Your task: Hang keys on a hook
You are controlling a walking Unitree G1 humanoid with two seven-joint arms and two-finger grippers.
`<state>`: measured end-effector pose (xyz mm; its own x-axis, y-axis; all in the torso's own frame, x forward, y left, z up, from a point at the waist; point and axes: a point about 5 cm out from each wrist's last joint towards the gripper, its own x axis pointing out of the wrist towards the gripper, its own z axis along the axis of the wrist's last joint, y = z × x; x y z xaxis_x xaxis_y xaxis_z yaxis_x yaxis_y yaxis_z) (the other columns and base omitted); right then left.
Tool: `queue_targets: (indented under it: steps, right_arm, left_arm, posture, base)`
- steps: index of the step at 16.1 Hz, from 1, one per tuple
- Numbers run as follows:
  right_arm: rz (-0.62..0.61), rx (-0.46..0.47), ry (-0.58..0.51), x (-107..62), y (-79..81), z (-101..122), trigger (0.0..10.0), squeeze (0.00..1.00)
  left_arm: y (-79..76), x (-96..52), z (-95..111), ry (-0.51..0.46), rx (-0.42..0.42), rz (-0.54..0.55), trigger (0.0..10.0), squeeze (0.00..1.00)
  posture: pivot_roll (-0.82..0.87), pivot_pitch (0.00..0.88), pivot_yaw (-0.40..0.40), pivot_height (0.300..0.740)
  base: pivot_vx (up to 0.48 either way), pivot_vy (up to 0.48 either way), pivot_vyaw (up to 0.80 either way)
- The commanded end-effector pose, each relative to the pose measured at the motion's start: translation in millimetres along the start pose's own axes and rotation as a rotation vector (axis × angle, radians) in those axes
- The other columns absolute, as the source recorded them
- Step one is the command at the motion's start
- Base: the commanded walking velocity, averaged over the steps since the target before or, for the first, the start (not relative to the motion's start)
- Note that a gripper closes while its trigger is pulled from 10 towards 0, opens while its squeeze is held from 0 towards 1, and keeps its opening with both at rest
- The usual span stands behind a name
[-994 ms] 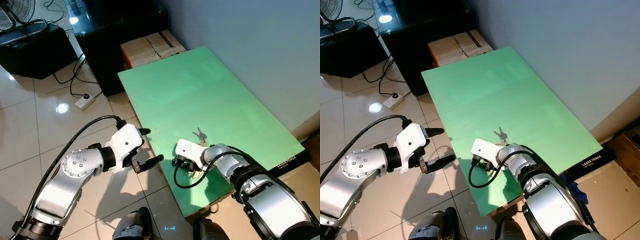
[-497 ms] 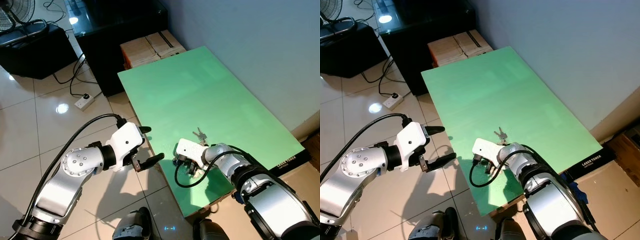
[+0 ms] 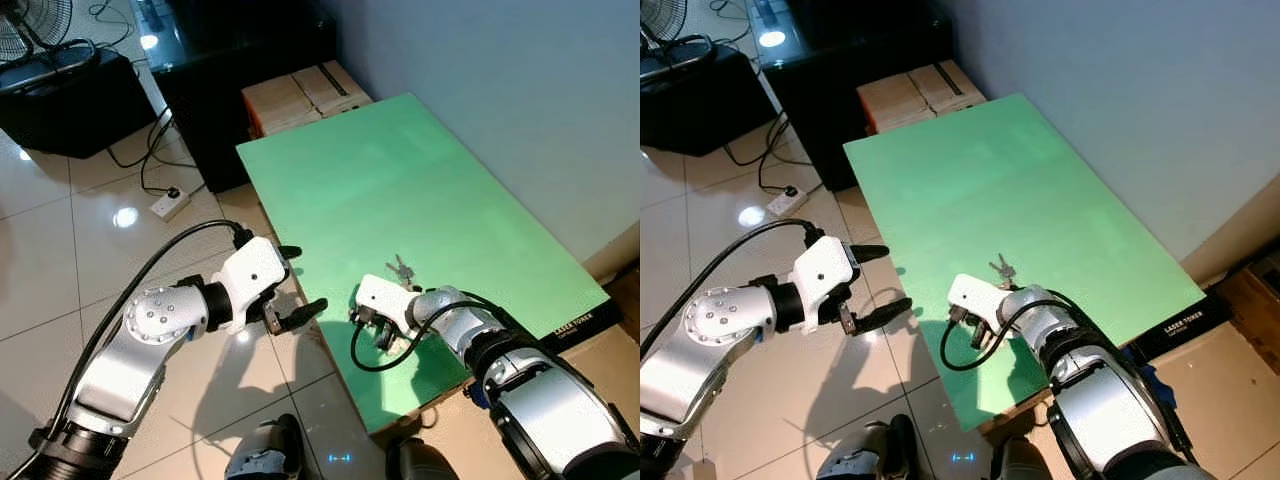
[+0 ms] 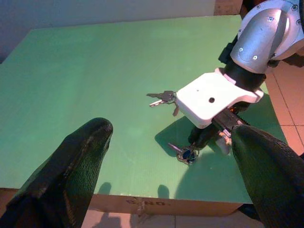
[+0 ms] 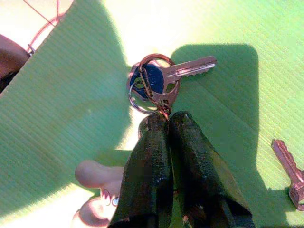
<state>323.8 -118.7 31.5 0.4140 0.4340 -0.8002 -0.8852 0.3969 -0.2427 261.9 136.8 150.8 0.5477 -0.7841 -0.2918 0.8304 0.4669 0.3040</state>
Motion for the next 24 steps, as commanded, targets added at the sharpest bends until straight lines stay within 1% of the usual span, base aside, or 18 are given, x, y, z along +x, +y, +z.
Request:
queue_targets:
  steps: [1, 3, 4, 7, 9, 11, 12, 13, 14, 15, 16, 17, 18, 20, 21, 22, 23, 24]
  right_arm:
    - [-0.003, 0.047, 0.004, -1.0, 0.0, -7, 0.0, 0.00]
    - [-0.012, 0.109, -0.046, -5.2, -5.6, -6, 0.0, 0.00]
    - [-0.011, 0.239, -0.181, -11.6, -15.1, 5, 0.0, 0.00]
    - [-0.001, 0.393, -0.409, -25.5, -30.2, 22, 0.0, 0.00]
    - [-0.009, 0.433, -0.565, -39.3, -36.7, 31, 0.0, 0.00]
    - [-0.031, 0.467, -0.656, -49.2, -36.1, 32, 0.0, 0.00]
    - [-0.073, 0.504, -0.735, -60.8, -37.4, 35, 0.0, 0.00]
    - [-0.102, 0.519, -0.772, -65.7, -38.2, 36, 0.0, 0.00]
    - [-0.381, 0.677, -0.976, -96.3, -55.8, 45, 0.0, 0.00]
    - [-0.491, 0.729, -1.045, -111.2, -59.5, 46, 0.0, 0.00]
    - [-0.571, 0.742, -1.075, -123.6, -58.6, 47, 0.0, 0.00]
    - [-0.628, 0.725, -1.093, -135.5, -52.5, 48, 0.0, 0.00]
    - [-0.648, 0.715, -1.092, -139.3, -48.9, 48, 0.0, 0.00]
    - [-0.684, 0.724, -1.111, -148.6, -29.3, 47, 0.0, 0.00]
    - [-0.682, 0.733, -1.112, -149.1, -24.2, 47, 0.0, 0.00]
    - [-0.650, 0.760, -1.114, -148.3, -10.9, 47, 3.2, 0.00]
    - [-0.614, 0.784, -1.102, -145.6, -2.1, 47, 10.0, 0.00]
    - [-0.589, 0.784, -1.082, -143.2, 4.1, 49, 10.0, 0.00]
  left_arm:
    - [0.8, 0.2, -2, 0.011, 0.012, -0.003, 10.0, 0.00]
    - [3.6, 2.8, 0, 0.004, 0.031, 0.015, 10.0, 0.00]
    - [7.2, 4.0, 0, -0.011, 0.031, 0.061, 10.0, 0.00]
    - [11.7, 6.9, -4, -0.019, 0.035, 0.143, 10.0, 0.00]
    - [15.8, 10.9, -7, -0.037, 0.039, 0.240, 10.0, 0.00]
    - [20.3, 11.7, -11, -0.041, 0.030, 0.351, 10.0, 0.00]
    - [26.3, 11.7, -10, -0.065, -0.002, 0.456, 10.0, 0.00]
    - [27.9, 11.2, -10, -0.077, -0.018, 0.493, 10.0, 0.00]
    - [34.6, 6.2, -8, -0.145, -0.087, 0.640, 10.0, 0.00]
    - [35.6, 2.5, -6, -0.180, -0.113, 0.695, 10.0, 0.00]
    - [35.1, -0.4, -5, -0.211, -0.132, 0.732, 10.0, 0.00]
    - [31.4, -1.3, -4, -0.237, -0.172, 0.733, 10.0, 0.00]
    - [29.1, -1.0, -4, -0.233, -0.174, 0.721, 10.0, 0.00]
    - [19.3, 0.9, -7, -0.208, -0.169, 0.682, 10.0, 0.00]
    - [17.6, 1.6, -7, -0.208, -0.172, 0.679, 10.0, 0.00]
    - [13.9, 3.3, -6, -0.212, -0.171, 0.674, 10.0, 0.00]
    - [11.9, 4.3, -5, -0.216, -0.167, 0.672, 10.0, 0.00]
    - [11.4, 4.1, -4, -0.223, -0.168, 0.676, 10.0, 0.00]
  posture:
    - [-0.02, 0.175, 0.081, 0.740]
    - [-0.02, 0.165, 0.083, 0.740]
    - [-0.03, 0.142, 0.073, 0.740]
    - [-0.05, 0.079, 0.068, 0.740]
    - [-0.07, 0.019, 0.068, 0.740]
    - [-0.07, 0.000, 0.073, 0.740]
    - [-0.08, 0.000, 0.071, 0.740]
    - [-0.08, 0.000, 0.070, 0.740]
    - [-0.08, 0.000, 0.068, 0.740]
    - [-0.08, 0.000, 0.069, 0.740]
    - [-0.09, 0.000, 0.070, 0.740]
    - [-0.09, 0.000, 0.076, 0.740]
    - [-0.09, 0.000, 0.076, 0.740]
    - [-0.10, 0.000, 0.077, 0.740]
    - [-0.10, 0.000, 0.077, 0.740]
    - [-0.10, 0.000, 0.068, 0.740]
    - [-0.10, 0.000, 0.063, 0.740]
    - [-0.10, 0.000, 0.059, 0.740]
  base:
    - [0.000, 0.000, 0.00]
    - [0.000, 0.000, 0.00]
    - [0.000, 0.000, 0.00]
    - [0.000, 0.000, 0.00]
    - [0.000, 0.000, 0.00]
    - [0.000, 0.000, 0.00]
    - [0.000, 0.000, 0.00]
    - [0.000, 0.000, 0.00]
    - [0.000, 0.000, 0.00]
    - [0.000, 0.000, 0.00]
    - [0.000, 0.000, 0.00]
    - [0.000, 0.000, 0.00]
    - [0.000, 0.000, 0.00]
    - [0.000, 0.000, 0.00]
    - [0.000, 0.000, 0.00]
    - [0.000, 0.000, 0.00]
    - [0.000, 0.000, 0.00]
    - [0.000, 0.000, 0.00]
